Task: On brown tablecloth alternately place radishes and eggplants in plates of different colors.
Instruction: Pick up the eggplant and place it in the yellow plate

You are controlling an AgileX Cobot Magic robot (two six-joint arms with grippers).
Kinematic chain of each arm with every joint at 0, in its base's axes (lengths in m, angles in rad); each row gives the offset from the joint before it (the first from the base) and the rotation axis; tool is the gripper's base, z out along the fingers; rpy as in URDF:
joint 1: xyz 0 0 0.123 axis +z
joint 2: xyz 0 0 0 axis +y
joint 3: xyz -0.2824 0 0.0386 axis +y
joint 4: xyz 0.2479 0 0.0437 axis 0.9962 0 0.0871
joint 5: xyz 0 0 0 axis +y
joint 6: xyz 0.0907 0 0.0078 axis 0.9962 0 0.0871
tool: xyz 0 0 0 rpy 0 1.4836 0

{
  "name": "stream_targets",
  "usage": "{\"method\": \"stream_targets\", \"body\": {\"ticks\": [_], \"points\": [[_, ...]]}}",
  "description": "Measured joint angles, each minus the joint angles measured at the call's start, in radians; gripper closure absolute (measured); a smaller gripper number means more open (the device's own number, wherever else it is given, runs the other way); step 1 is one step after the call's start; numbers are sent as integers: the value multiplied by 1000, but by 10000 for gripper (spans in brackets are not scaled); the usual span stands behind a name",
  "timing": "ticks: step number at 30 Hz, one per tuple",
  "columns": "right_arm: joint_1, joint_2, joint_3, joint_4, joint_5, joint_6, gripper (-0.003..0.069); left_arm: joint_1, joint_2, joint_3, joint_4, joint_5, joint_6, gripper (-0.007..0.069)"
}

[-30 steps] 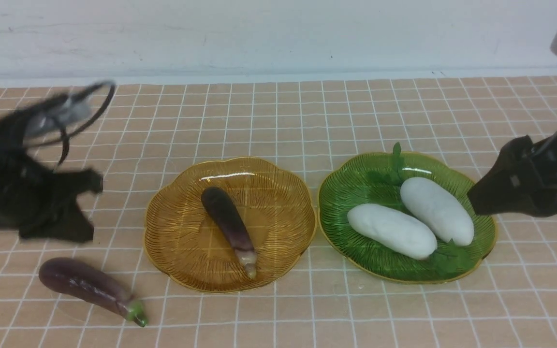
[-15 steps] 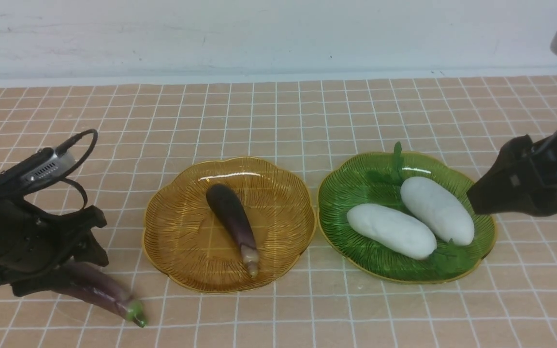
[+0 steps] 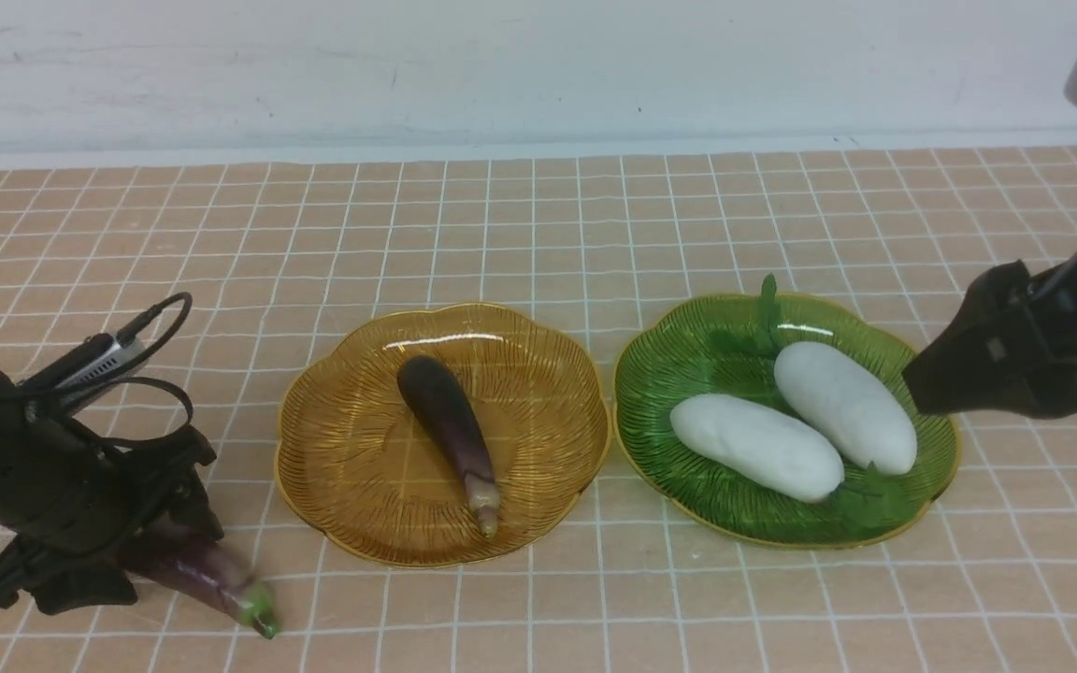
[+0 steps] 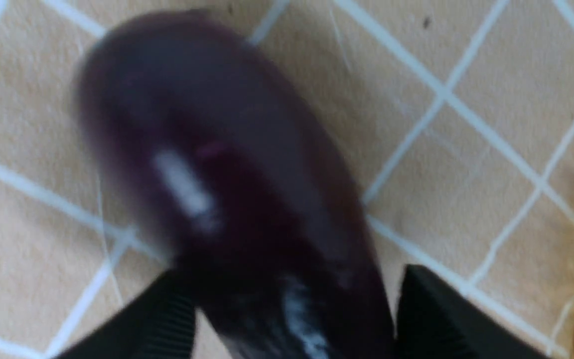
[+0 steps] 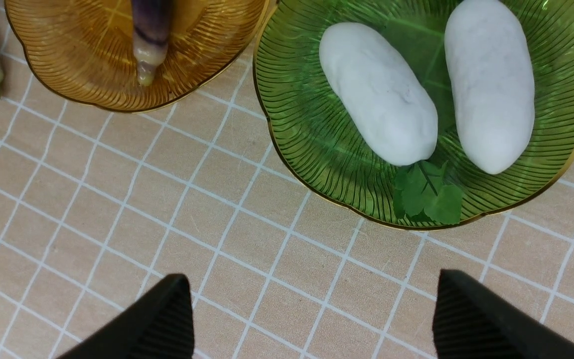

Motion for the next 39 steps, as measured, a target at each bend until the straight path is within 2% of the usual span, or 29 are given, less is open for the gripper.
{"method": "stream_targets", "body": {"ticks": [3, 5, 8, 10, 16, 18, 22, 26, 33, 37, 38, 39], "points": [[0, 0, 0, 0, 0, 0, 71, 0, 7, 0, 7, -23, 0, 235], [0, 0, 0, 0, 0, 0, 71, 0, 7, -1, 8, -22, 4, 286], [0, 0, 0, 0, -3, -1, 71, 0, 3, -11, 11, -7, 18, 326], [0, 0, 0, 0, -4, -1, 71, 0, -20, -54, 11, 67, 59, 370], [0, 0, 0, 1, -16, -1, 71, -39, -68, -198, -73, 189, 131, 374], [0, 0, 0, 1, -17, -1, 71, -76, -69, -244, -108, 191, 153, 374], [0, 0, 0, 1, -10, 0, 71, -212, -21, -327, -154, 151, 200, 372], [0, 0, 0, 0, -4, 0, 81, -260, 35, -361, -155, 130, 207, 361], [0, -13, 0, -65, -4, 0, 205, -269, 133, -372, -151, 78, 212, 279], [0, -109, 0, -111, -3, 3, 428, -269, 150, -372, -151, 64, 225, 207], [0, -115, 0, -111, -3, 3, 438, -269, 150, -372, -151, 62, 225, 205], [0, -164, 0, -118, -1, 10, 501, -269, 150, -372, -151, 57, 237, 190]]}}
